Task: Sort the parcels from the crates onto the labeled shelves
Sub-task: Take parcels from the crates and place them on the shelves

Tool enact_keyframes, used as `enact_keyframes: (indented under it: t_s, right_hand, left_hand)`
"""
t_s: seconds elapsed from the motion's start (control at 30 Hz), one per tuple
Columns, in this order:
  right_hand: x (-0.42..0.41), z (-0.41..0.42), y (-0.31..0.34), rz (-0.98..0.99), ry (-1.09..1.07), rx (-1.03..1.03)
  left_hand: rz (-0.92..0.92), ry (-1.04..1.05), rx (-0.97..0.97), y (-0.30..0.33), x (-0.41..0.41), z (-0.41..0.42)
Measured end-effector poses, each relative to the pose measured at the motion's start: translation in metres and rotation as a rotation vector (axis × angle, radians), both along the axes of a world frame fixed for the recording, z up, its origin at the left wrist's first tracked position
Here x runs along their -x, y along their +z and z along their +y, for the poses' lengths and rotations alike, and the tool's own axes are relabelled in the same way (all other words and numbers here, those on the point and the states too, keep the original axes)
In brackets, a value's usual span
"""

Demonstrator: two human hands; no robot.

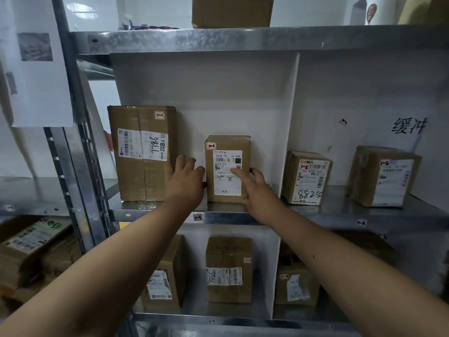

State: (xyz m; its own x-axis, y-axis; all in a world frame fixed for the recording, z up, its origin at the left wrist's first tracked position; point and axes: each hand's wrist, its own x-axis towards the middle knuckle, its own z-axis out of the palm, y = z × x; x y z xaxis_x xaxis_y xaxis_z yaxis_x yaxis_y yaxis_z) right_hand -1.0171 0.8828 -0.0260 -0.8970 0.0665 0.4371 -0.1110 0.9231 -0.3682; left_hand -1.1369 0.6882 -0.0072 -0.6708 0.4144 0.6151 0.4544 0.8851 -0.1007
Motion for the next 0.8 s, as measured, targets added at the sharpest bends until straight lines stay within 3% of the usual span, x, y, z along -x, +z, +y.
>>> enact_keyframes:
  t_s: [0.8]
  right_hand:
    - [-0.019,-0.004,0.002,-0.141,-0.015,0.17]
  left_hand:
    - [-0.037,0.062,0.005,-0.015,-0.012,-0.003]
